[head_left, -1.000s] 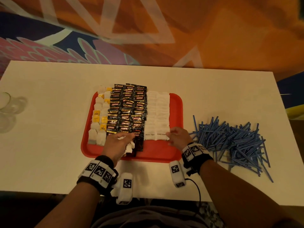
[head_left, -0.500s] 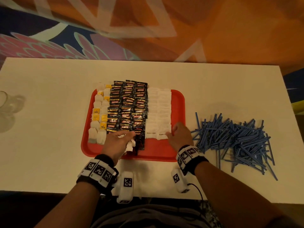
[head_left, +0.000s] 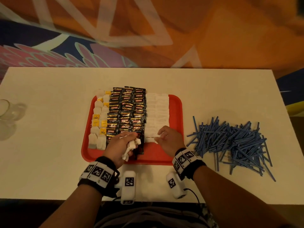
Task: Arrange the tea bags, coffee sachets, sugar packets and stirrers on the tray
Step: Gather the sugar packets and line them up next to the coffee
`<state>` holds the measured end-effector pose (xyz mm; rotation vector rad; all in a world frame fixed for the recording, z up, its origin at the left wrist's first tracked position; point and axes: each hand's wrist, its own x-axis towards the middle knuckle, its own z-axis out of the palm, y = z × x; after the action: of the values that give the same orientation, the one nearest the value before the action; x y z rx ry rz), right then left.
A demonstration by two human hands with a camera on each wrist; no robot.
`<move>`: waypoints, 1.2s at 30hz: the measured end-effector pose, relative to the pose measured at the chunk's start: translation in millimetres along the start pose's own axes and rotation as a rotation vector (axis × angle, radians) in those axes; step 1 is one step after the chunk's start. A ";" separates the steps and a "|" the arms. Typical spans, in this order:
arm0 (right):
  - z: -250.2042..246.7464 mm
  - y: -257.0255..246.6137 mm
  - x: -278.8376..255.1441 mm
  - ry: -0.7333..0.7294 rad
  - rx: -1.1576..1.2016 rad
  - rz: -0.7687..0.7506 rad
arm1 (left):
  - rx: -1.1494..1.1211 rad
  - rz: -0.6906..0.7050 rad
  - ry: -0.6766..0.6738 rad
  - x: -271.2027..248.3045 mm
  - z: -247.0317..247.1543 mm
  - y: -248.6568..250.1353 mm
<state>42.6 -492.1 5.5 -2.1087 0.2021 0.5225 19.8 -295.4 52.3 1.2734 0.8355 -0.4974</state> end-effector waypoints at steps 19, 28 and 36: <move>-72.0 -76.5 -28.4 -0.063 0.526 0.032 | 0.170 0.270 -0.116 -37.0 45.6 51.4; -91.6 -80.7 -26.6 0.009 0.325 -0.111 | 0.394 0.369 -0.196 -44.0 60.3 59.9; -76.4 -72.5 -28.7 -0.058 0.538 -0.008 | -0.042 0.267 -0.151 -43.6 65.6 45.3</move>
<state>63.3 -516.2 109.9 -1.5688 0.2678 0.4620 43.7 -352.3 119.0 1.2694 0.5369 -0.3551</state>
